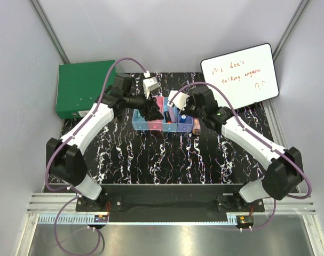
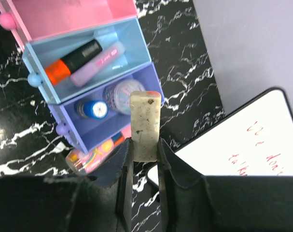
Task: Sort the stationery into containers
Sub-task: Place the stationery in the storage box.
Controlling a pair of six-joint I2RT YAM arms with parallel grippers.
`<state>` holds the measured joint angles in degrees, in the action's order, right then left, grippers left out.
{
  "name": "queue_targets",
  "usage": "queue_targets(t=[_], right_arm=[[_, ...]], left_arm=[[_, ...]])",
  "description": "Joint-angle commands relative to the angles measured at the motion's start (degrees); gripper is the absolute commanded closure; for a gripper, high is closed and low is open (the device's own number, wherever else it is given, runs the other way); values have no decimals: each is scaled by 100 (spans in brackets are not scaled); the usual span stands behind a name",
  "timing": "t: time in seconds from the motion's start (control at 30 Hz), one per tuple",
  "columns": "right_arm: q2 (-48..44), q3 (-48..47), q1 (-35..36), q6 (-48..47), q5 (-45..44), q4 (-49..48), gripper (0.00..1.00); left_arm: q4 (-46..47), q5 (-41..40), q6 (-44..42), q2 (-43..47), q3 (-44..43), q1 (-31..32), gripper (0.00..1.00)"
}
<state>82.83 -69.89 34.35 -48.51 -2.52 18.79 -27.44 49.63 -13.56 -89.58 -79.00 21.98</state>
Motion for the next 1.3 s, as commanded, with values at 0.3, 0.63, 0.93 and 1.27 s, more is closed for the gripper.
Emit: queue_targets(t=[0.3,0.63,0.93,1.27], right_arm=[[-39,-174,669,-185,-415,-516,100],[-12,-166,846,-194,-468,-507,100],[-21,-104,863,-185,-486,-552,100],[-65,-42,854,-246,-530,-630,100]], left_arm=[[1496,882,1329,-1148,-895,87,39],[2129,979,1936,-1448,-1267,131,42],[2164,1198,1945,-1422,-1135,202,46],[1735,1357,1507,-1325,-950,202,55]])
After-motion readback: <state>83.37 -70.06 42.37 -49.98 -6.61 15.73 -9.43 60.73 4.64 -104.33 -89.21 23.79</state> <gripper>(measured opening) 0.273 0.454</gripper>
